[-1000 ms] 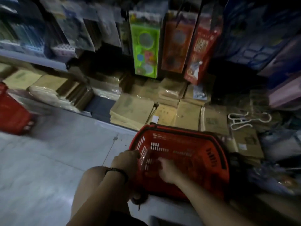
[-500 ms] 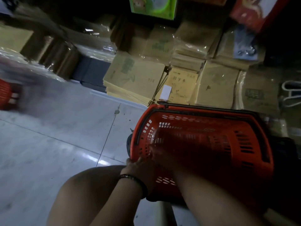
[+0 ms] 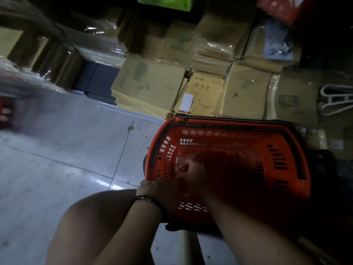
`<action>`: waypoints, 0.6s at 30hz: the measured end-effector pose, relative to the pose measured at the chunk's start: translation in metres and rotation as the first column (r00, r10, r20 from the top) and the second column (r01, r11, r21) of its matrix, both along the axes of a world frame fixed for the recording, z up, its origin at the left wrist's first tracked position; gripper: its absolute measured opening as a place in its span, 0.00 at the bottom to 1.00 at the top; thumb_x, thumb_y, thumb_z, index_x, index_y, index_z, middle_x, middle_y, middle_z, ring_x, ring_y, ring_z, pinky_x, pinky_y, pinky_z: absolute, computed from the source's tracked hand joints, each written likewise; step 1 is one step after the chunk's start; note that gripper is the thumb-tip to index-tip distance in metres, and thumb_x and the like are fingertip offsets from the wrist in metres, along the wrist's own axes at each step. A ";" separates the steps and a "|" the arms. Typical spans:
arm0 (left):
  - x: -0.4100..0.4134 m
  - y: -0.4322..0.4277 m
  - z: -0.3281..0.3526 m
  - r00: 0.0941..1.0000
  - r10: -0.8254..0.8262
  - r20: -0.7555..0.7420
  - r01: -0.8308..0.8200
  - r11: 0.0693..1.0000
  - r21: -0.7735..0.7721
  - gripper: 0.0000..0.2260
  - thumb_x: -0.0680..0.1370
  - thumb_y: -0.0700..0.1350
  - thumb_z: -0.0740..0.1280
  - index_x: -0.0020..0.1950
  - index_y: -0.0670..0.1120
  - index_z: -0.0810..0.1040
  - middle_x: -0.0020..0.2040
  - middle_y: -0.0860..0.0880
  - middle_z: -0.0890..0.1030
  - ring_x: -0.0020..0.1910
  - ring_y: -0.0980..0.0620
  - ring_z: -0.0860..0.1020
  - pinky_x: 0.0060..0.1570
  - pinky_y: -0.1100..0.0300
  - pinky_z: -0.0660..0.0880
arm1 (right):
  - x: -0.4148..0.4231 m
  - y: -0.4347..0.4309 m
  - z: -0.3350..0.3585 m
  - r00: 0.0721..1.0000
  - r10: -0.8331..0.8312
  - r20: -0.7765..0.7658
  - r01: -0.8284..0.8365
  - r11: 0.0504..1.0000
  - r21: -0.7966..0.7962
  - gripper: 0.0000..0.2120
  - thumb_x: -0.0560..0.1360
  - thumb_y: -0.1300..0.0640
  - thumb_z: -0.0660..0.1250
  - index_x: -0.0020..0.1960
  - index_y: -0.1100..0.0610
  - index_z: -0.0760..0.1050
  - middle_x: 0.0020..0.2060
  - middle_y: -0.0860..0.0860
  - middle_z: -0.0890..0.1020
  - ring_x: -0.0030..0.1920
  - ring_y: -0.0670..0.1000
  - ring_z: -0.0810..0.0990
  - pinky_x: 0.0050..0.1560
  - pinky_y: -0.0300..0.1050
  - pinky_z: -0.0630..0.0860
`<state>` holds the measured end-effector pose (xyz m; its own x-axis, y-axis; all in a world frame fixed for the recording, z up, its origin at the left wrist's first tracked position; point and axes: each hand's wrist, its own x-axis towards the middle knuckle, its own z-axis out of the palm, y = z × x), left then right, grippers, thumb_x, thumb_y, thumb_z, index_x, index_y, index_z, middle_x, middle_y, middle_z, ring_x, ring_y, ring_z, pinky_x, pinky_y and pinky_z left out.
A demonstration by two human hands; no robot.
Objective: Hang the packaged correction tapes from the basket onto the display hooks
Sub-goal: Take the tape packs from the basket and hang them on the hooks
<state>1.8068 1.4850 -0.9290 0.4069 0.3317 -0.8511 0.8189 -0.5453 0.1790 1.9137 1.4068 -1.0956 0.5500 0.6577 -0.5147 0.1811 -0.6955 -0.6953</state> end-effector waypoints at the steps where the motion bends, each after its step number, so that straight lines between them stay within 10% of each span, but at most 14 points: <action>1: 0.002 0.001 0.000 0.999 0.047 -0.001 -0.047 0.999 -0.013 0.14 0.86 0.56 0.61 0.70 0.55 0.74 0.64 0.48 0.82 0.64 0.43 0.81 0.66 0.44 0.78 | 0.003 -0.006 0.005 0.998 -0.057 0.027 0.056 0.998 0.027 0.08 0.77 0.52 0.72 0.41 0.50 0.76 0.33 0.43 0.80 0.34 0.37 0.77 0.36 0.36 0.71; 5: 0.004 0.011 0.014 0.989 0.138 0.048 -0.137 0.990 -0.036 0.16 0.85 0.55 0.61 0.71 0.52 0.74 0.64 0.46 0.82 0.64 0.42 0.81 0.67 0.44 0.78 | 0.013 -0.036 0.046 0.983 -0.184 0.019 0.181 0.977 0.112 0.07 0.74 0.62 0.65 0.42 0.51 0.76 0.32 0.44 0.79 0.32 0.39 0.75 0.37 0.40 0.69; 11: 0.009 0.007 0.025 0.984 0.047 0.170 -0.068 0.990 0.123 0.17 0.85 0.54 0.60 0.72 0.52 0.75 0.70 0.45 0.80 0.66 0.42 0.80 0.66 0.42 0.78 | 0.027 -0.076 0.132 0.960 -0.260 0.107 0.223 0.935 0.277 0.18 0.84 0.59 0.64 0.72 0.49 0.70 0.46 0.43 0.80 0.47 0.46 0.82 0.48 0.40 0.75; 18: 0.028 -0.013 0.101 0.618 -0.165 0.769 -0.056 0.966 0.252 0.33 0.80 0.52 0.69 0.83 0.55 0.60 0.82 0.46 0.64 0.80 0.43 0.61 0.79 0.45 0.62 | 0.047 -0.107 0.247 0.938 -0.310 0.155 0.193 0.839 0.509 0.03 0.83 0.55 0.67 0.51 0.48 0.79 0.38 0.43 0.82 0.38 0.44 0.81 0.37 0.43 0.77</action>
<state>1.8347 1.4718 -0.8276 0.9004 0.4225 -0.1037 0.3960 -0.6974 0.5973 1.9604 1.3003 -0.8490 0.7914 0.6111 -0.0157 0.2357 -0.3286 -0.9146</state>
